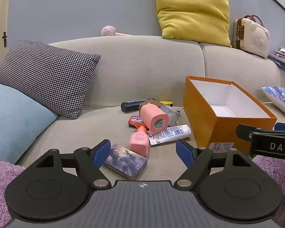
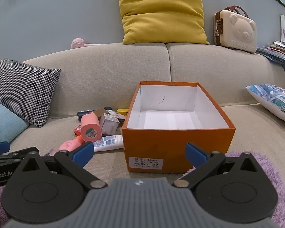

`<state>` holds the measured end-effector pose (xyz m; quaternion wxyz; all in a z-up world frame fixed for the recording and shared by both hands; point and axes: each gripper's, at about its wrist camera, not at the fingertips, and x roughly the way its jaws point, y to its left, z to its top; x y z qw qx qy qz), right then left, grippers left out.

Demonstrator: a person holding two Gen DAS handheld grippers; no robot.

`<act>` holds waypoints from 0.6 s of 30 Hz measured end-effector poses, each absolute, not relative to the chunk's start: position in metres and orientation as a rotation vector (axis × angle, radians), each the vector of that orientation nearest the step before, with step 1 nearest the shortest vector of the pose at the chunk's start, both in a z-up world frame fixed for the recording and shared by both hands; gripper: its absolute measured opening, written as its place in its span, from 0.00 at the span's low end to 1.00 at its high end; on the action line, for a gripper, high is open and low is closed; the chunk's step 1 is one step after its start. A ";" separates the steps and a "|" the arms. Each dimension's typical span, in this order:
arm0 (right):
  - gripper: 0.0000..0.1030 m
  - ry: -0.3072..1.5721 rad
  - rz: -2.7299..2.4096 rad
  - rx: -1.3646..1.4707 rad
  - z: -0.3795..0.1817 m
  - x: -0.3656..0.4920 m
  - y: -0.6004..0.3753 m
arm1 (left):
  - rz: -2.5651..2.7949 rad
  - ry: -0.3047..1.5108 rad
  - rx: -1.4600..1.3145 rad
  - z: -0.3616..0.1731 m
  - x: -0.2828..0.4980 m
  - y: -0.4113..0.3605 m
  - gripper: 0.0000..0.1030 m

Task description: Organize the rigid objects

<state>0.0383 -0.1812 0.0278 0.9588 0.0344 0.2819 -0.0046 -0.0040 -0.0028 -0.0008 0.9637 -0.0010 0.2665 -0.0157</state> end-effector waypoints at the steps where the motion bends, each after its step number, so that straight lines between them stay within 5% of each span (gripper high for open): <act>1: 0.99 0.572 -0.009 0.070 0.028 0.039 -0.181 | -0.034 0.538 -0.002 -0.001 -0.004 -0.003 0.89; 18: 0.99 0.576 -0.009 0.070 0.026 0.039 -0.182 | -0.039 0.541 0.000 -0.003 -0.004 -0.004 0.89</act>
